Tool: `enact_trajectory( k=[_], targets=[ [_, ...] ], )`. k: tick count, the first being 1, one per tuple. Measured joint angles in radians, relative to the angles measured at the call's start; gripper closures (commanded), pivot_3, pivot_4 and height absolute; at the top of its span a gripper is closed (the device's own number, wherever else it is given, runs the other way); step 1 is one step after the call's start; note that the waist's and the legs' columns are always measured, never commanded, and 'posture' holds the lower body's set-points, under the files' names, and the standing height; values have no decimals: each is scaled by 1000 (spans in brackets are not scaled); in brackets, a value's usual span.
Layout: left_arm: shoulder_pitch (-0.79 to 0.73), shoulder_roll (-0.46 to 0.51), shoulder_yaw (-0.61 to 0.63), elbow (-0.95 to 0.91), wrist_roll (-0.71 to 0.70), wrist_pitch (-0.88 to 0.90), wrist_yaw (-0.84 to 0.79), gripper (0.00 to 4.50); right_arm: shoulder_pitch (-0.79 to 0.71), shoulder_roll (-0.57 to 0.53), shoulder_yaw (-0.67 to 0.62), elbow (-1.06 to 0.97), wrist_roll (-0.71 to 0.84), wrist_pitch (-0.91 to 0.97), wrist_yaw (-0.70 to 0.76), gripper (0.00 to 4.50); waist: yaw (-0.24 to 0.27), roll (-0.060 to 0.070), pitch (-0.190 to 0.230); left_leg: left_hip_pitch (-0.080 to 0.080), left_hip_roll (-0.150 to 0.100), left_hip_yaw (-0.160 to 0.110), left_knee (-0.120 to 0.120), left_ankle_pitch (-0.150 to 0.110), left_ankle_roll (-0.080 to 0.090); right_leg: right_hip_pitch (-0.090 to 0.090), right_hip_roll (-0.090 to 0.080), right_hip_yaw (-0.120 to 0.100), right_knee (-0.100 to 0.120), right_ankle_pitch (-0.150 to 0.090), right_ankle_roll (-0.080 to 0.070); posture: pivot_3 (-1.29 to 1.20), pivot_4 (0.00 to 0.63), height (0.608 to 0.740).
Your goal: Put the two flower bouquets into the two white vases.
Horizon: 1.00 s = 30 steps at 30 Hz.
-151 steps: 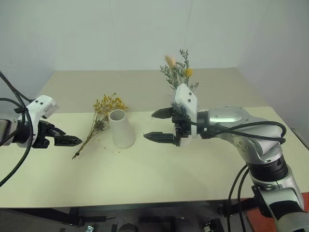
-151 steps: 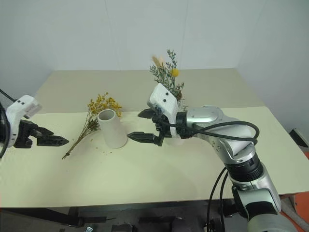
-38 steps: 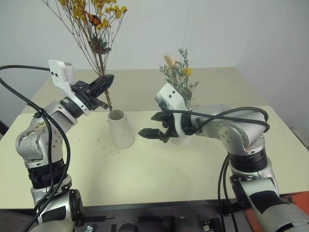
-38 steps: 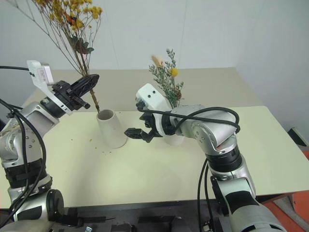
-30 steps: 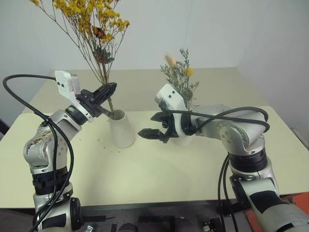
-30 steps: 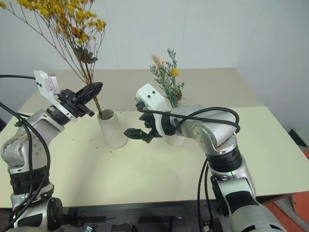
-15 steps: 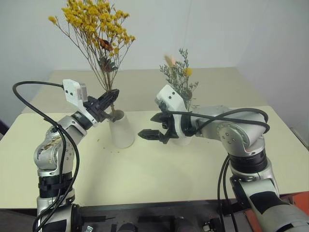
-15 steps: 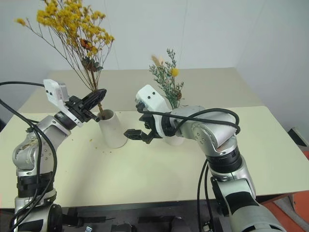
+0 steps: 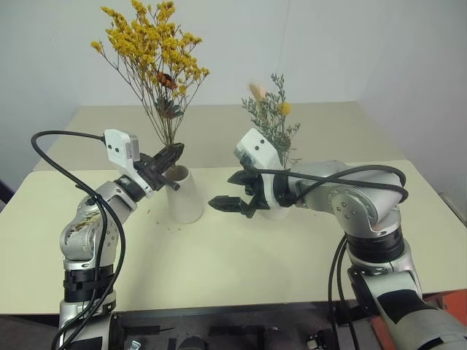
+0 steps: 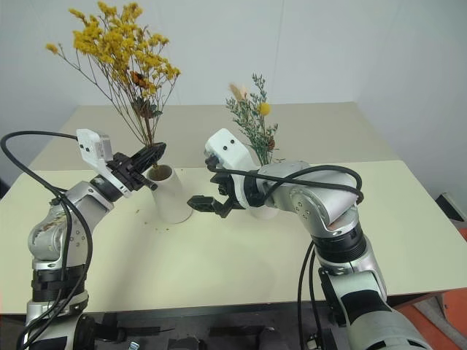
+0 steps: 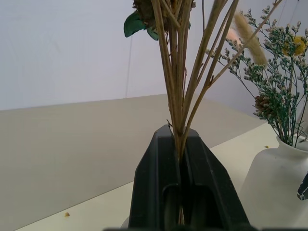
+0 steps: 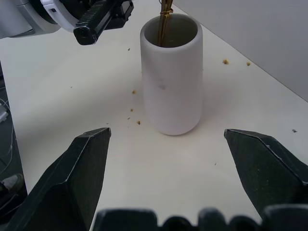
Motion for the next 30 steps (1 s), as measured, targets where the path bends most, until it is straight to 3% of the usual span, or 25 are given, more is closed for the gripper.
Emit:
enact_trajectory(
  k=[11,23,30],
  targets=[
    [69,46,15,-75,-28,17,2,92,0,1,0,0,-2,-1,0,0,-1,0,0,0,0,0,0,0,0,0,0,0,-1,0,0,0,150,740],
    [270,130,173,-360,-203,175,133,42,24,-10,6,-6,-3,-7,1,0,0,0,0,1,0,0,0,0,0,0,0,0,-2,0,0,0,150,740],
    [390,280,294,-468,-397,245,69,42,85,-89,-1,-62,-3,-55,21,0,1,0,0,1,1,0,-1,0,0,1,0,0,-3,0,0,0,150,740]
  ],
)
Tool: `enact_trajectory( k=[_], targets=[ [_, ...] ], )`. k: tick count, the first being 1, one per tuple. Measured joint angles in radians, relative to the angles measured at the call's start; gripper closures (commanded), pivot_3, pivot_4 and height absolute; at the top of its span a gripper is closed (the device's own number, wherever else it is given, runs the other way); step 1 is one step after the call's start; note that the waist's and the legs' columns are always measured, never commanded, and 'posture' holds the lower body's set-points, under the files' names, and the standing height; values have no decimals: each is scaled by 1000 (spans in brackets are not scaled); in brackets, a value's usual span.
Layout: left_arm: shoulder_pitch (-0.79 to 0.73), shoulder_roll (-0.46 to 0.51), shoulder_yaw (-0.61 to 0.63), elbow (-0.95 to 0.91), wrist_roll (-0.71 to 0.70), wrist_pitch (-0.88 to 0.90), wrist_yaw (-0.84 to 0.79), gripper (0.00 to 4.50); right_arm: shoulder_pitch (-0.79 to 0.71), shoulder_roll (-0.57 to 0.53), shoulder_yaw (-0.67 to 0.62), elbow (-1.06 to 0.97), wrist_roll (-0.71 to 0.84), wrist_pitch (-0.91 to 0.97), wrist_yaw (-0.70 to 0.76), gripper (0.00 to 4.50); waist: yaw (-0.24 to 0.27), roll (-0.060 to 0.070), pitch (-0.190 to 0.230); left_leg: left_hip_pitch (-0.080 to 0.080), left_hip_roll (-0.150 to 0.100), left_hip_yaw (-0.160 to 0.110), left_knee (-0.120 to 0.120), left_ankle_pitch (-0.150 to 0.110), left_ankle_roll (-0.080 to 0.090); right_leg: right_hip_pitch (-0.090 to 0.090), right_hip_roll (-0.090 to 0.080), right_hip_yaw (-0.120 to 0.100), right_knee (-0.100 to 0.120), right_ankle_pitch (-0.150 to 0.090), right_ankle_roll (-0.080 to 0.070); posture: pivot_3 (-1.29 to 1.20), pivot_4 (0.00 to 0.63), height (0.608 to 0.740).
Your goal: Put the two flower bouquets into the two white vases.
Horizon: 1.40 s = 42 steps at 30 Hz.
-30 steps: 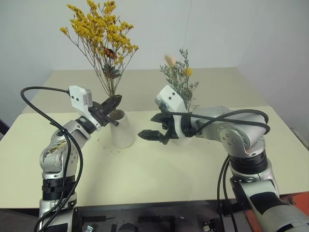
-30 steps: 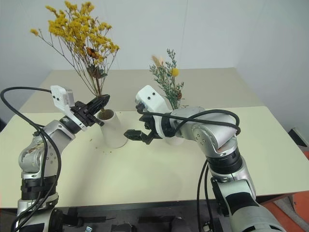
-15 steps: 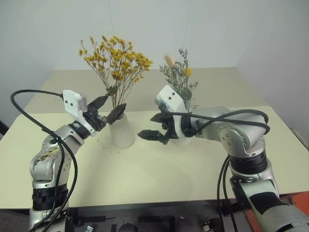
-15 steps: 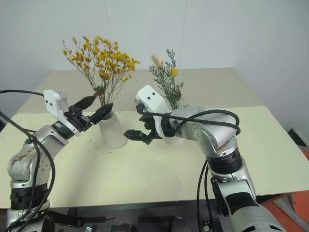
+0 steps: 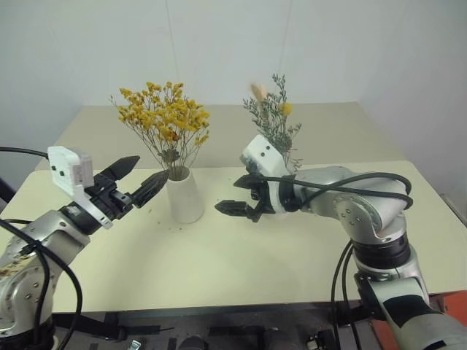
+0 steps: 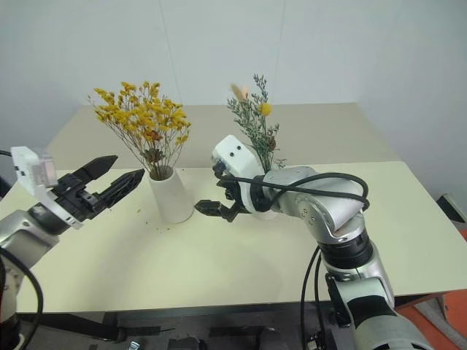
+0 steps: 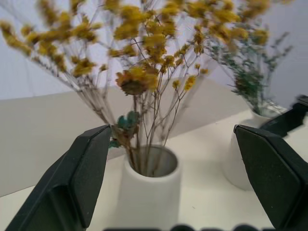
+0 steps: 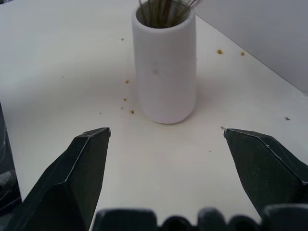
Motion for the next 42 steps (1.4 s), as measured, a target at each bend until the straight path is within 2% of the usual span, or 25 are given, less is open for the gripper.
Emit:
enact_trajectory(
  k=[4,9,12,16,19,27,32,42],
  targets=[
    [72,106,66,2,-56,6,-118,42,78,-86,-29,-43,0,-74,38,0,1,0,0,0,0,0,-1,0,0,0,0,0,-1,0,0,0,150,740],
    [167,221,92,19,-56,-17,-354,42,216,-208,-124,-117,2,-218,121,0,1,0,0,1,0,2,-2,0,0,0,0,0,-2,-1,0,0,150,740],
    [213,252,92,35,-31,-55,-488,42,313,-271,-194,-158,6,-296,176,0,1,0,0,2,1,3,-3,0,0,1,0,1,-2,-2,1,0,150,740],
    [197,271,67,74,2,-99,-579,42,426,-345,-286,-181,12,-392,241,0,3,0,0,5,1,3,-3,0,0,3,0,1,-2,-5,5,0,150,740],
    [169,291,23,103,37,-134,-628,42,542,-420,-368,-170,-3,-470,295,0,8,0,0,6,1,4,-3,0,0,5,0,1,-3,-5,6,0,150,740],
    [96,335,-57,180,109,-215,-744,42,688,-507,-524,-79,-44,-585,343,0,5,0,0,8,1,6,-4,0,0,6,0,3,-2,-5,6,0,150,740],
    [64,335,-119,233,170,-259,-767,42,703,-521,-547,-78,-44,-601,349,0,1,0,0,9,2,7,-4,0,0,6,1,4,-3,-6,6,0,150,740],
    [47,322,-161,252,208,-256,-742,42,722,-502,-547,-124,-19,-598,320,0,6,0,0,9,2,8,-5,0,0,6,1,5,-2,-6,7,0,150,740]
  ],
)
